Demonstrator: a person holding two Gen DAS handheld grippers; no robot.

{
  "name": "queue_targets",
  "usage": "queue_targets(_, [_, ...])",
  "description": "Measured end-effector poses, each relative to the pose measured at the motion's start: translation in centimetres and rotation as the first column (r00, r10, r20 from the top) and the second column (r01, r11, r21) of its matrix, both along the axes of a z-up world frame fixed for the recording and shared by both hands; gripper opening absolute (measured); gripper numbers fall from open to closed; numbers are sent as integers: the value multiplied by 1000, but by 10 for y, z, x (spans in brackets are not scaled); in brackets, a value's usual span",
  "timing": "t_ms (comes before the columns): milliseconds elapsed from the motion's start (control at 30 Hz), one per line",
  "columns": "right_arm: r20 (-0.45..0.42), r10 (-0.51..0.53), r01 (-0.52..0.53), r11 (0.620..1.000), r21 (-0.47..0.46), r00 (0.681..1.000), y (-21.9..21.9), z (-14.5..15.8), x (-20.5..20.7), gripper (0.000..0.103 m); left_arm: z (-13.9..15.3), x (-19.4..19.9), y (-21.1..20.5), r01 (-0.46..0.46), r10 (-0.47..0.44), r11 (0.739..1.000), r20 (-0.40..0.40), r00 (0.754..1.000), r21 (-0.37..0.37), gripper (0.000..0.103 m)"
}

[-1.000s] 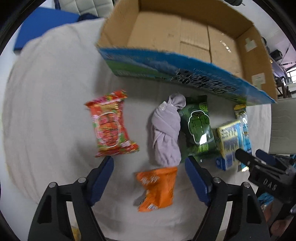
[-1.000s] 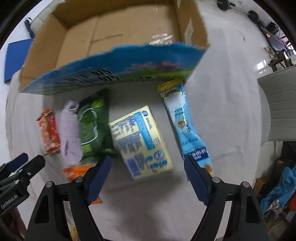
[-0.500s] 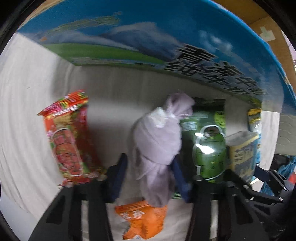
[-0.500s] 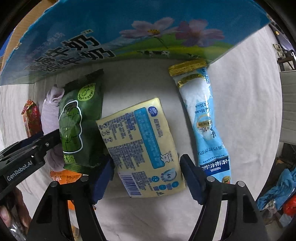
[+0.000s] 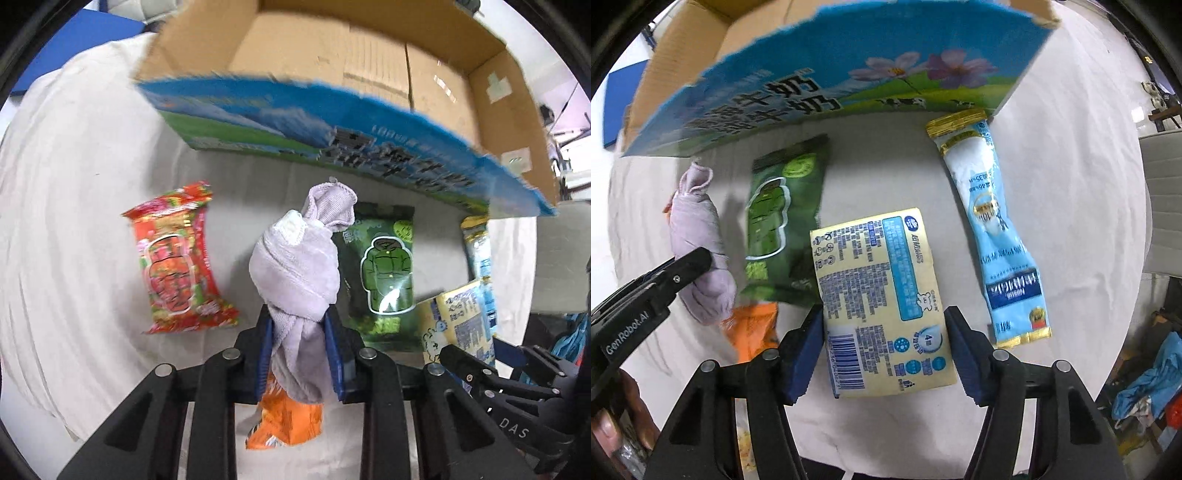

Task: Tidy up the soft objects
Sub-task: 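Grasp the lilac cloth with the left tool while the right tool grasps the yellow carton pack, then carry the cloth and carton into the box and open both tools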

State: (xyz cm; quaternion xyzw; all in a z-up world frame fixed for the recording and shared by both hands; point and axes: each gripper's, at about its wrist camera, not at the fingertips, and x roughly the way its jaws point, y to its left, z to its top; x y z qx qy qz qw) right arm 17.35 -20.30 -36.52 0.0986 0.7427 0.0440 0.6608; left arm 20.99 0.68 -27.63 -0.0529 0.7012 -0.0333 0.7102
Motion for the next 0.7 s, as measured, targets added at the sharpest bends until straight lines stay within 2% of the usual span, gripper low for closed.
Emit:
queue_targets(233, [72,-2,-3,997,76,997,-6,51,-22,66,67,-33,9,-38,39,999,99,994,-17,23])
queue_targets(333, [117,5,-19,993,113,993,-12,80,-26,66,76,-40,0,-39,43,999,138,990,-26,23])
queue_targets(400, [150,7,-28,991,134,989,-17,102,-27,66,93,-42,-2,-37,43,998,161,986,-42,23])
queue_targets(567, [245,-8,-33,986,165,969,-37,169,-20,66,120,-31,-20,-17,35,996,207,978,-88,23])
queue_targets(700, [303,-26,-24,987,158,953,-37,200,7,66,135,-5,-37,24,1,994,234,972,-103,23])
